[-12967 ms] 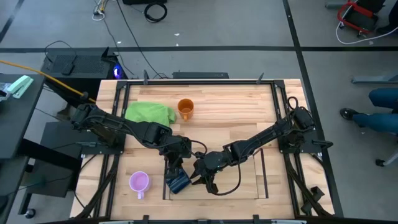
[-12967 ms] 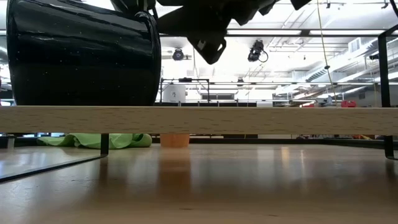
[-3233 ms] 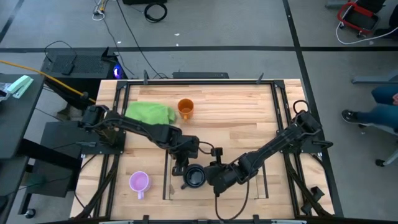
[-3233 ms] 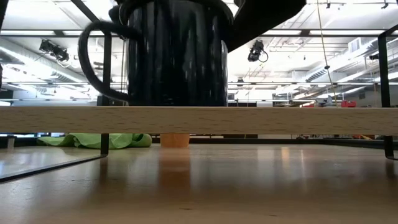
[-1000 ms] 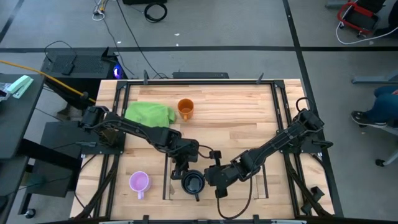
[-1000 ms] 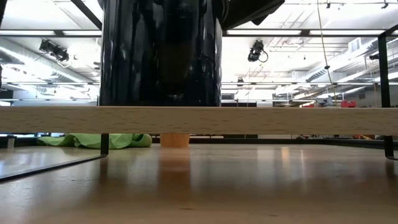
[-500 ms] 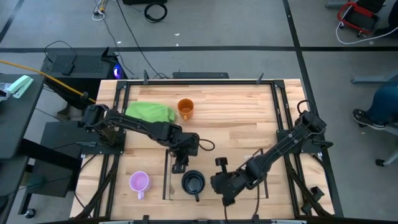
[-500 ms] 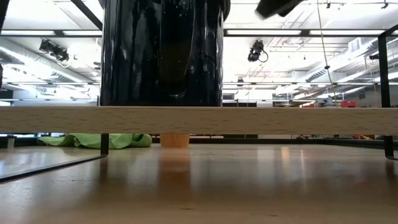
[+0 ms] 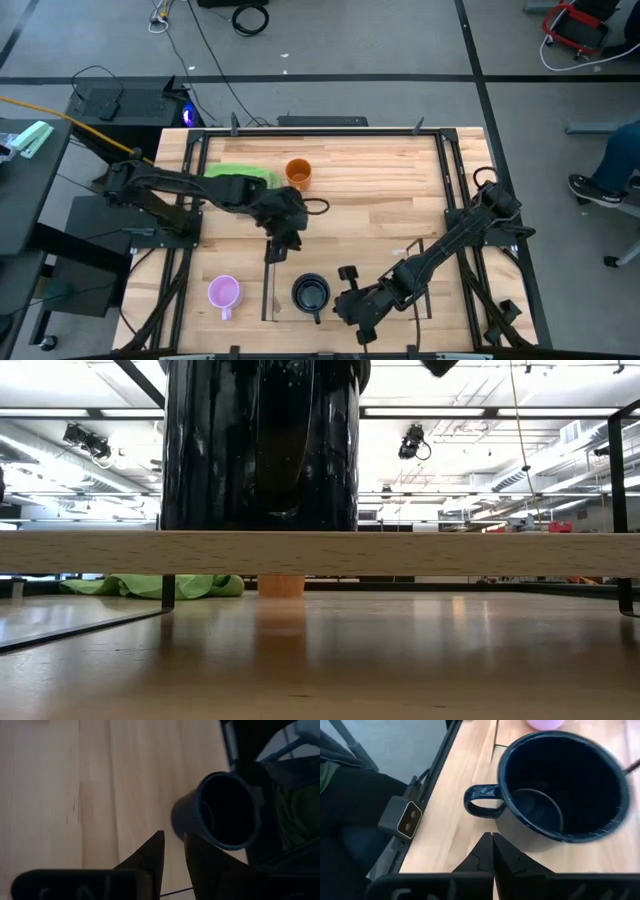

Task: Stack small to large cups/mugs on shelf
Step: Put the dark blue mug on the shelf

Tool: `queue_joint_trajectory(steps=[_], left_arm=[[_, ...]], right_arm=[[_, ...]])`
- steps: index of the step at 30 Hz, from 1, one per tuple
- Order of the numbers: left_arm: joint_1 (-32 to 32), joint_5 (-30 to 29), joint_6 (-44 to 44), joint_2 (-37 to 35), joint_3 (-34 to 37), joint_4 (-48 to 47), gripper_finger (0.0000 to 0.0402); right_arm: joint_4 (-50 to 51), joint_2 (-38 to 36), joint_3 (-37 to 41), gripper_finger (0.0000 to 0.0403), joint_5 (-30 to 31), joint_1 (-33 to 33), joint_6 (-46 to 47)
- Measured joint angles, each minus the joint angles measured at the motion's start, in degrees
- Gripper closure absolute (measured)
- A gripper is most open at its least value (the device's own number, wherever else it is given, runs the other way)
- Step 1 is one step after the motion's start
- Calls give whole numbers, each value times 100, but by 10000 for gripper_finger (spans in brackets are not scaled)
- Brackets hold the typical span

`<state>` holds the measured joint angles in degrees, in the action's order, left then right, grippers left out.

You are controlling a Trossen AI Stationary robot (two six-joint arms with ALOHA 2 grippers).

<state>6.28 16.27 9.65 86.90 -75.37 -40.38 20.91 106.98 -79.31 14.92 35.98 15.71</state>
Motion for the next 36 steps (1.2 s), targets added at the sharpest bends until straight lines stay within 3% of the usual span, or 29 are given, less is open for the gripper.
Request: queue_joint_trajectory(steps=[8, 21, 36], left_arm=[[5, -270, -134, -409, -4, -29, 323], [5, -319, -132, -419, -2, -50, 319], [5, -319, -131, -418, -2, -70, 318]], right_arm=[[-315, 232, 7, 402, -111, -156, -136], [-950, 705, 4, 402, -466, -383, -407], [-1352, 736, 2, 402, -446, -536, -649]])
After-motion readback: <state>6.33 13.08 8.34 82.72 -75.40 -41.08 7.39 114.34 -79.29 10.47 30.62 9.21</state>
